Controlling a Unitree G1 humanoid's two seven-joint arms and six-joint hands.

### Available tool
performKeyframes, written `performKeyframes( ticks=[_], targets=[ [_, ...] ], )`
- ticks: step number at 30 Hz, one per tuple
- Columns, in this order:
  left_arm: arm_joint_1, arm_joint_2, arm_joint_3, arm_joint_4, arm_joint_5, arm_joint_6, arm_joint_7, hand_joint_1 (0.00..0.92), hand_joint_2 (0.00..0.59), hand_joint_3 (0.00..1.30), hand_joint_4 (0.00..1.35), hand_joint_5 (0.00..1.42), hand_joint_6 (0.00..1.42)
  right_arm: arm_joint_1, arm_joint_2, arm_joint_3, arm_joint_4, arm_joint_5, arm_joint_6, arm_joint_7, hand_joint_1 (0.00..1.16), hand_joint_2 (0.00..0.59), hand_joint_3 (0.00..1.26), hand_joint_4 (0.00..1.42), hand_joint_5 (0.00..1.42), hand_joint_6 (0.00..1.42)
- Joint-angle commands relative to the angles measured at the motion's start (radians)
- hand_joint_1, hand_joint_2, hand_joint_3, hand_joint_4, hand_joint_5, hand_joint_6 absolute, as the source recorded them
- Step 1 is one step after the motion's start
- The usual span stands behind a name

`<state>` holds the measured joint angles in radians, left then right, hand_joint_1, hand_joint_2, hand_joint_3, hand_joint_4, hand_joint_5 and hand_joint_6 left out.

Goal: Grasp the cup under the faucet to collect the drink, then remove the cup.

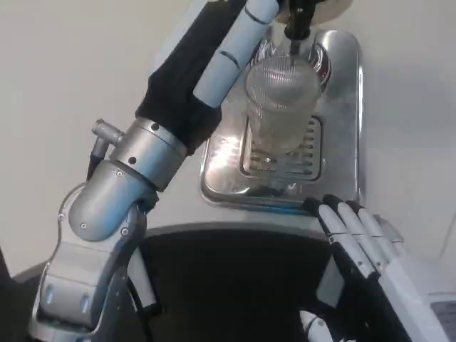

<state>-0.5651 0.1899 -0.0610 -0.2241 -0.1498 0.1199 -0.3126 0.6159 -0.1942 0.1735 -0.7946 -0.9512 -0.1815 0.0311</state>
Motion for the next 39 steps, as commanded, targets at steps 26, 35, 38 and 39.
performKeyframes(
  ticks=[26,35,38,39],
  targets=[
    [-0.008,0.097,-0.123,-0.018,0.185,-0.107,-0.087,0.000,0.226,0.00,0.00,0.00,0.00,-0.049,0.004,-0.021,0.050,0.026,0.011,-0.025,0.32,0.541,0.06,0.00,0.00,0.03],
    [-0.013,0.147,-0.155,0.009,0.274,-0.220,-0.100,0.000,0.223,0.00,0.00,0.00,0.00,-0.045,0.026,-0.036,0.057,0.070,0.032,-0.034,0.33,0.481,0.03,0.00,0.00,0.03],
    [-0.020,0.153,-0.165,0.023,0.281,-0.245,-0.111,0.000,0.220,0.00,0.00,0.00,0.00,-0.044,0.044,-0.037,0.056,0.084,0.039,-0.041,0.36,0.413,0.01,0.00,0.00,0.03],
    [-0.022,0.158,-0.170,0.026,0.292,-0.260,-0.111,0.000,0.220,0.00,0.00,0.00,0.00,-0.044,0.048,-0.037,0.055,0.086,0.041,-0.041,0.37,0.391,0.01,0.00,0.00,0.03]
  ],
)
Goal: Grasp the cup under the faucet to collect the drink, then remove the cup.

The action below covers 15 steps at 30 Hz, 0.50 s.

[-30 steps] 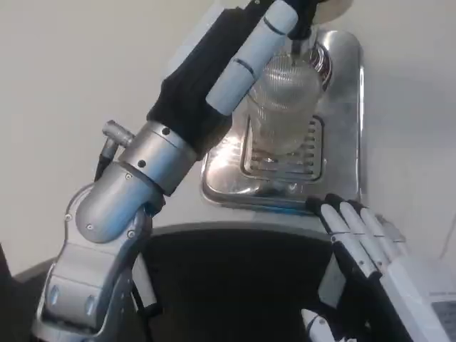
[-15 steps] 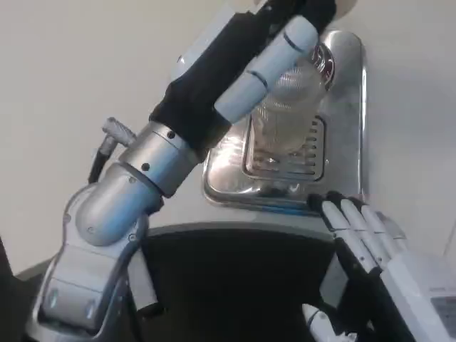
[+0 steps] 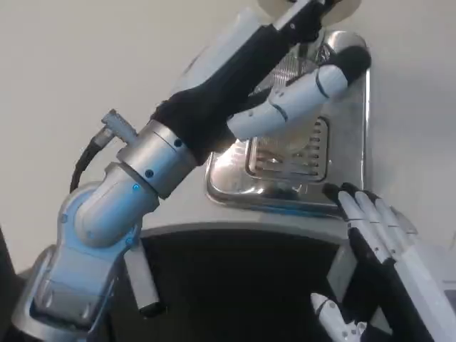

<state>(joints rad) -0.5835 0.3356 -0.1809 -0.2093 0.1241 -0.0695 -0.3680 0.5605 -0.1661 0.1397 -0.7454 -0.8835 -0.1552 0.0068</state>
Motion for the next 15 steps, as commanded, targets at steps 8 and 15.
performKeyframes(
  ticks=[8,15],
  targets=[
    [-0.013,0.039,-0.077,0.031,0.109,-0.166,-0.040,0.000,0.219,0.00,0.00,0.00,0.00,0.009,0.088,0.011,-0.015,0.060,0.058,-0.025,0.41,0.272,0.00,0.00,0.00,0.04],
    [-0.012,0.041,-0.074,0.046,0.136,-0.200,-0.024,0.000,0.219,0.00,0.00,0.00,0.00,-0.031,0.169,0.038,-0.013,0.113,0.120,-0.026,1.12,0.065,0.00,0.00,0.00,0.05]
  ],
)
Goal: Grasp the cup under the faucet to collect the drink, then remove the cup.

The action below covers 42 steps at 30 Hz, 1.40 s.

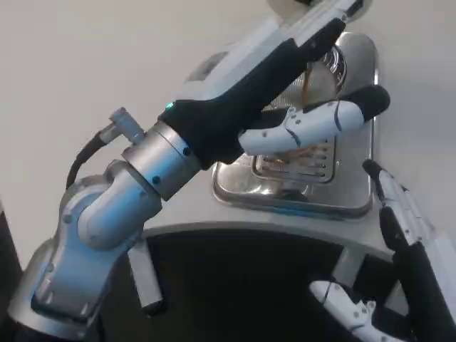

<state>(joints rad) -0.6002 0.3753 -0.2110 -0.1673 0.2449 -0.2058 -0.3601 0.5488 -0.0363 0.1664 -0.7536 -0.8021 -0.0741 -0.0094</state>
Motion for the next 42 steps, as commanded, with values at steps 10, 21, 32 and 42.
performKeyframes(
  ticks=[10,21,32,42],
  targets=[
    [0.013,-0.001,-0.031,0.015,0.011,-0.079,-0.018,0.000,0.224,0.00,0.00,0.00,0.00,-0.138,0.104,-0.023,0.029,0.165,0.157,-0.006,1.16,0.206,0.00,0.00,0.00,0.16],
    [0.013,-0.006,-0.032,0.015,0.013,-0.078,-0.011,0.000,0.228,0.00,0.00,0.00,0.00,-0.266,0.091,-0.041,0.121,0.233,0.191,-0.043,1.16,0.288,0.00,0.00,0.00,0.25],
    [0.011,-0.007,-0.028,0.019,0.018,-0.078,-0.003,0.000,0.233,0.00,0.00,0.00,0.00,-0.423,0.046,-0.061,0.234,0.207,0.202,-0.080,1.16,0.300,0.00,0.00,0.00,0.26],
    [0.022,-0.007,-0.041,0.016,0.020,-0.084,-0.006,0.000,0.241,0.00,0.00,0.00,0.00,-0.478,0.019,-0.070,0.312,0.193,0.201,-0.119,1.16,0.271,0.00,0.00,0.00,0.25]
  ],
)
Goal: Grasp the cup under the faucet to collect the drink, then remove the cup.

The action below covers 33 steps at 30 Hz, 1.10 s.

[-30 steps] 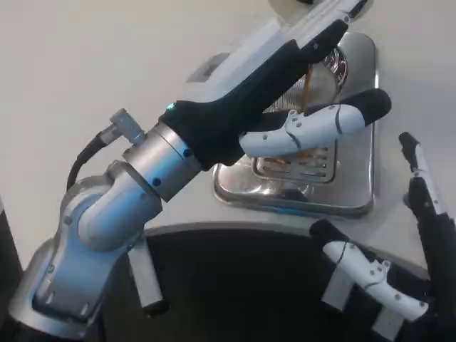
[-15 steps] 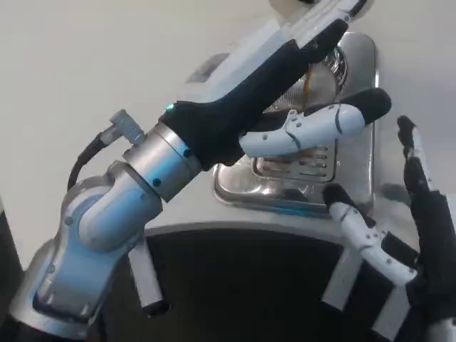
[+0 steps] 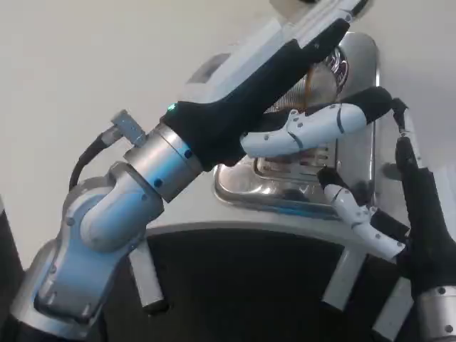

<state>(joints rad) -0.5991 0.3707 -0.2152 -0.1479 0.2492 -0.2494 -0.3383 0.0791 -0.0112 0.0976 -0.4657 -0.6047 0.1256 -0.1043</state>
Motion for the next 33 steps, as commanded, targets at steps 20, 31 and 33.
performKeyframes(
  ticks=[20,31,33],
  targets=[
    [0.052,-0.006,0.060,0.030,0.034,-0.101,0.109,0.000,0.230,0.00,0.00,0.00,0.00,-0.120,0.013,0.062,0.155,-0.013,0.006,-0.095,1.16,0.192,0.00,0.00,0.00,0.25],
    [0.128,-0.013,0.184,0.019,0.056,-0.107,0.242,0.000,0.209,0.00,0.00,0.00,0.00,-0.177,0.027,0.076,0.249,0.002,-0.008,-0.166,1.15,0.184,0.00,0.00,0.00,0.25],
    [0.149,-0.020,0.209,0.016,0.053,-0.099,0.269,0.000,0.207,0.00,0.00,0.00,0.00,-0.201,0.039,0.081,0.282,0.017,-0.012,-0.174,1.15,0.182,0.00,0.00,0.00,0.25]
  ],
)
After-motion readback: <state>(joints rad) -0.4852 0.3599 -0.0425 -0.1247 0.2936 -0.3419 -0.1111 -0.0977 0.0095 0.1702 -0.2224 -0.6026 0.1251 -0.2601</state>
